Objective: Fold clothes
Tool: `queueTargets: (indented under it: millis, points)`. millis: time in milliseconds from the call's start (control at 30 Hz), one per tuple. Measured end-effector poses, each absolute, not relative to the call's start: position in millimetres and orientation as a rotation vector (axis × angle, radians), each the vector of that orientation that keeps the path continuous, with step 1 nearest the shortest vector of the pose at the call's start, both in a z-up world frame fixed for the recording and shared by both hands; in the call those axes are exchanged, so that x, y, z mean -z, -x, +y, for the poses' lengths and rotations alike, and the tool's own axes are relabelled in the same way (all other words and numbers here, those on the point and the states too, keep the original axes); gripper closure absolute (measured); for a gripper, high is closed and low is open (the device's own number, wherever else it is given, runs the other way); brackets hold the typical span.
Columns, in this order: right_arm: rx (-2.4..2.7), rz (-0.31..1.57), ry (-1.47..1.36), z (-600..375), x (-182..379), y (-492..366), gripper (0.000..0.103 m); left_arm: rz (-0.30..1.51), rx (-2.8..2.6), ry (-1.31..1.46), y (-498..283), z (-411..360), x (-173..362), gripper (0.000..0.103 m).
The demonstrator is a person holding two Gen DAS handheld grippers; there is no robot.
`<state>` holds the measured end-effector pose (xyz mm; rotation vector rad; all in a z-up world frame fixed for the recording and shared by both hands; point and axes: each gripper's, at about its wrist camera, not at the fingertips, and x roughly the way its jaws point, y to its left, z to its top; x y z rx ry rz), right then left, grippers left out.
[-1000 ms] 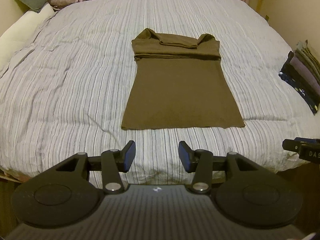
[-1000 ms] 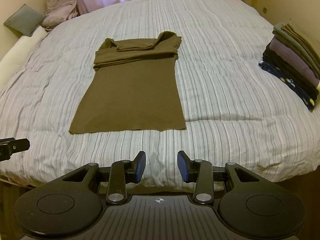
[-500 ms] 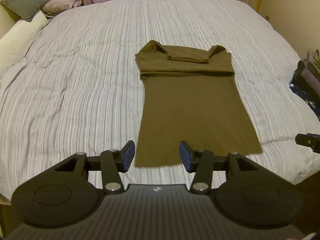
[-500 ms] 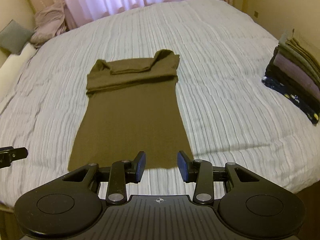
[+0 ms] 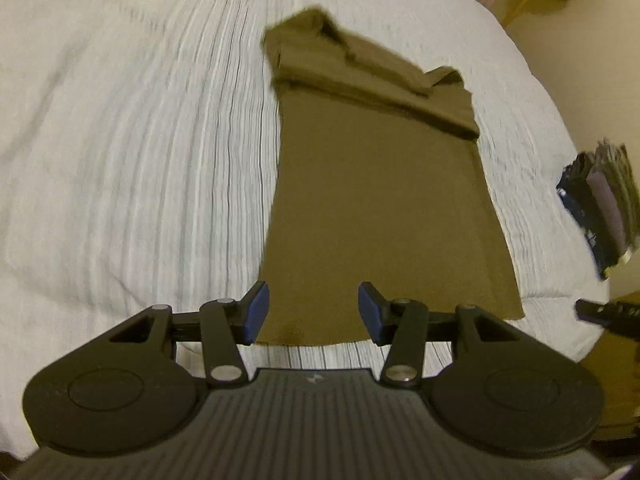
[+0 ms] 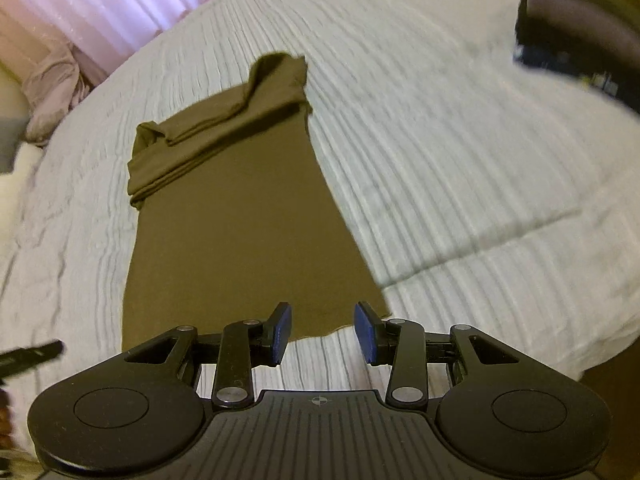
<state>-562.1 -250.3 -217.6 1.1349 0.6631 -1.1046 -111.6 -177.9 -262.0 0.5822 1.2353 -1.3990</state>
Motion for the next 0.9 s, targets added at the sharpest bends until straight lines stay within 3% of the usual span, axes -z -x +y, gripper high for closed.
queueTargets:
  millis: [200, 500, 667, 800, 900]
  points:
    - [0.971, 0.649, -1.158, -290.2, 280.2, 572.5, 0.064, 1.313, 1.400, -0.469, 88.8, -196.6, 332.5, 0.060]
    - [0.846, 0.557, -1.221, -338.2, 354.6, 604.6, 0.063, 1.355, 1.551, -0.262, 61.0, -207.6, 387.1, 0.060]
    - [0.703, 0.413, -1.390, -334.1, 377.1, 639.3, 0.064, 1.465, 1.611, -0.189, 55.8, -190.9, 399.2, 0.060]
    - [0.618, 0.412, -1.423, -332.0, 384.6, 644.1, 0.064, 1.491, 1.627, -0.167, 55.6, -180.9, 405.1, 0.061]
    - [0.568, 0.416, -1.433, -335.0, 389.0, 639.5, 0.064, 1.505, 1.606, -0.173, 56.0, -185.2, 410.7, 0.081]
